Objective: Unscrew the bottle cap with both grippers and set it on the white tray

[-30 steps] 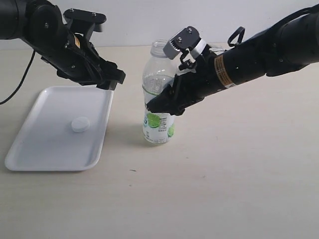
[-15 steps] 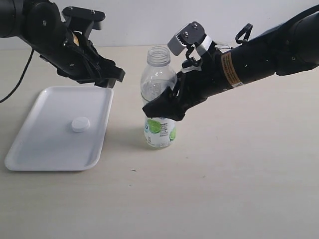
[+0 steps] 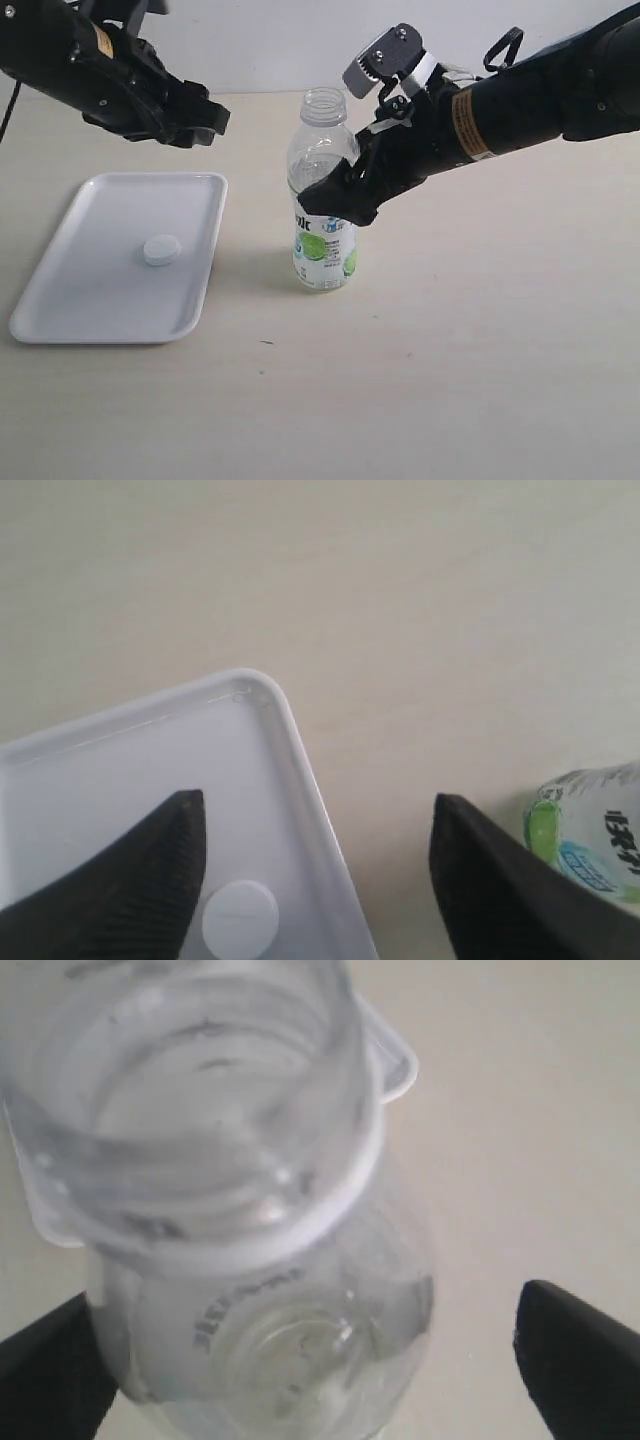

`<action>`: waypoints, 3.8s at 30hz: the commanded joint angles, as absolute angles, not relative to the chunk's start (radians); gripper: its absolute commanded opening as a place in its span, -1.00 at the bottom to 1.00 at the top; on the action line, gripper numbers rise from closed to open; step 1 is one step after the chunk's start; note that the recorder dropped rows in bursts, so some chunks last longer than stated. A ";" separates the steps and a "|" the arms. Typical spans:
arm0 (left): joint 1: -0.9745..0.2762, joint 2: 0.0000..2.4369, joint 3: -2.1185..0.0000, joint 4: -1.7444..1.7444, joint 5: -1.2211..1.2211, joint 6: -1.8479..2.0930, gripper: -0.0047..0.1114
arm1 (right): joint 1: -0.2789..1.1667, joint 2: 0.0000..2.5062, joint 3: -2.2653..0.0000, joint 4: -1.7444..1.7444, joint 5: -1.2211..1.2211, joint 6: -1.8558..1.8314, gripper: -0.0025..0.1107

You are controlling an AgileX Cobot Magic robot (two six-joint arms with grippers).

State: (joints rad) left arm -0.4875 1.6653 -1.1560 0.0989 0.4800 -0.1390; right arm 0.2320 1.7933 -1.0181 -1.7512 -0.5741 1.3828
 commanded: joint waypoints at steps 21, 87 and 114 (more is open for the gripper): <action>-0.487 0.618 -0.077 0.099 -0.461 -0.137 -0.92 | 0.226 1.644 -0.900 -1.744 -0.578 1.426 0.80; -0.052 0.000 0.000 0.202 0.337 -0.235 -0.92 | 0.226 1.644 -0.900 -1.744 -0.598 1.426 0.80; -0.052 0.000 0.000 0.202 0.337 -0.235 -0.92 | 0.226 1.559 -0.895 -1.744 -0.286 1.596 0.80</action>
State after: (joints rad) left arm -0.0543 0.0069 -0.0030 0.2002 0.3403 -0.2372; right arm 0.2303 1.5815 -0.9005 -1.7488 -0.2683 1.5921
